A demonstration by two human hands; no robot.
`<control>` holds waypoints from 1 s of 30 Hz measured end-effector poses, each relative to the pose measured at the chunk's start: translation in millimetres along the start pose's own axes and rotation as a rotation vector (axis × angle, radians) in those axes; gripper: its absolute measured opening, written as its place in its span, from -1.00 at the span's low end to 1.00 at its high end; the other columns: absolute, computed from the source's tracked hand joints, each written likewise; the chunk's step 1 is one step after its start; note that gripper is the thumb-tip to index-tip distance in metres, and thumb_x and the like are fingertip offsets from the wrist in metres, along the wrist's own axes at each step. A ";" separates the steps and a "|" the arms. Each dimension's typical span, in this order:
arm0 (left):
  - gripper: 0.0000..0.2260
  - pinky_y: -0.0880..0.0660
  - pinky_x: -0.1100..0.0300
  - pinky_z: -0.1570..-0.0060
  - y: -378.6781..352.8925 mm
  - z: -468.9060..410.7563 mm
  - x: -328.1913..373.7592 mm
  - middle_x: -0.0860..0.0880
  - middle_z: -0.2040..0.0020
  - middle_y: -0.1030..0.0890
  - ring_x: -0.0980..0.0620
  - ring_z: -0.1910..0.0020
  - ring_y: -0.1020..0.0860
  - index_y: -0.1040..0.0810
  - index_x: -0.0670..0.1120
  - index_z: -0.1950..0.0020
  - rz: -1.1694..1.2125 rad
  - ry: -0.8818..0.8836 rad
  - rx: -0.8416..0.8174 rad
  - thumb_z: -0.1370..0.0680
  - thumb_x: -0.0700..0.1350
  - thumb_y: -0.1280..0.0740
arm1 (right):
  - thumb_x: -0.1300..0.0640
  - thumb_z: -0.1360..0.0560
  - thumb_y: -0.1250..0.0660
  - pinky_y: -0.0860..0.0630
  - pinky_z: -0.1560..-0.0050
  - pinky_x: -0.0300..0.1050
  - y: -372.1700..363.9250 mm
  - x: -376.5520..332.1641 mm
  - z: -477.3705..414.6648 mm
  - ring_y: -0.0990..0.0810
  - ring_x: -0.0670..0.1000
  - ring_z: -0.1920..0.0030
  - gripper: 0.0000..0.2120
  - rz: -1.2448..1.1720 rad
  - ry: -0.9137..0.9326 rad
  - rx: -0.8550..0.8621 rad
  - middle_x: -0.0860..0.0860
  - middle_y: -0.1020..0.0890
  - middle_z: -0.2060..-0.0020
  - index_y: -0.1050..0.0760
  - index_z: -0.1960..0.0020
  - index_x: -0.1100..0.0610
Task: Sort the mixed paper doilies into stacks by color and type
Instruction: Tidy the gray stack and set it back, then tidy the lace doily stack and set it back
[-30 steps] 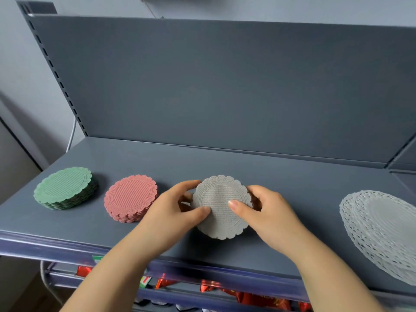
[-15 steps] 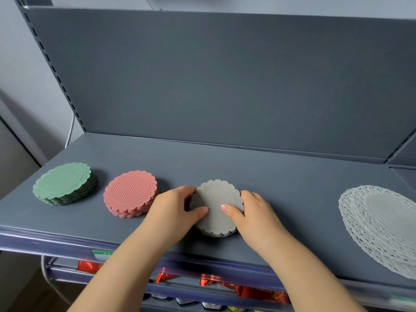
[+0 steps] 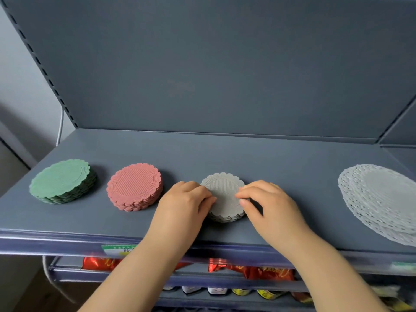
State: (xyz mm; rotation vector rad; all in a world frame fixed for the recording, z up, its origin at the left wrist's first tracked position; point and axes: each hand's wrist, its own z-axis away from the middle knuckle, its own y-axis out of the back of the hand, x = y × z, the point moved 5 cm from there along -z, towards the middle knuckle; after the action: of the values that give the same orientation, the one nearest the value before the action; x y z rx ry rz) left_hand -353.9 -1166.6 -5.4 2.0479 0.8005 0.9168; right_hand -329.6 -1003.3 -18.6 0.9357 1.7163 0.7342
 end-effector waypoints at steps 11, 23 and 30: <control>-0.83 -0.52 0.08 0.37 5.2 -0.2 7.1 -0.06 0.35 -0.55 -0.10 0.39 -0.50 -0.55 -0.13 0.28 -0.084 -0.166 -0.159 -0.40 -0.09 -0.47 | 0.31 -0.44 -0.30 -0.49 -0.02 -0.05 -3.1 -27.9 9.4 -0.57 0.12 -0.01 -0.82 0.166 -0.121 0.009 0.04 -0.62 -0.05 -0.59 0.01 0.16; -0.85 -0.46 0.06 0.10 -2.1 -9.6 5.0 -0.05 0.12 -0.58 -0.13 0.13 -0.51 -0.64 -0.09 0.05 -0.120 -0.085 -0.209 -0.51 -0.05 -0.33 | 0.18 -0.52 -0.24 -0.10 -0.21 -0.59 21.4 9.1 35.1 -0.31 -0.34 -0.26 -0.72 -0.141 -0.191 0.057 -0.32 -0.40 -0.19 -0.51 -0.19 -0.03; -0.86 -0.50 0.05 0.13 -45.6 -36.3 92.1 -0.07 0.07 -0.61 -0.16 0.08 -0.54 -0.63 -0.09 -0.01 -0.128 -0.062 -0.148 -0.53 -0.11 -0.31 | 0.12 -0.50 -0.27 -0.08 -0.15 -0.64 78.5 83.2 38.7 -0.33 -0.36 -0.19 -0.75 -0.092 -0.110 0.004 -0.34 -0.40 -0.18 -0.53 -0.15 -0.08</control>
State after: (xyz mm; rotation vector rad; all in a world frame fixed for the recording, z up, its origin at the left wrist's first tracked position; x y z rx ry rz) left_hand -343.1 -1058.8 5.7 1.8656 0.7961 0.8125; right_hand -289.8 -890.0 -5.9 0.8780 1.6531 0.6088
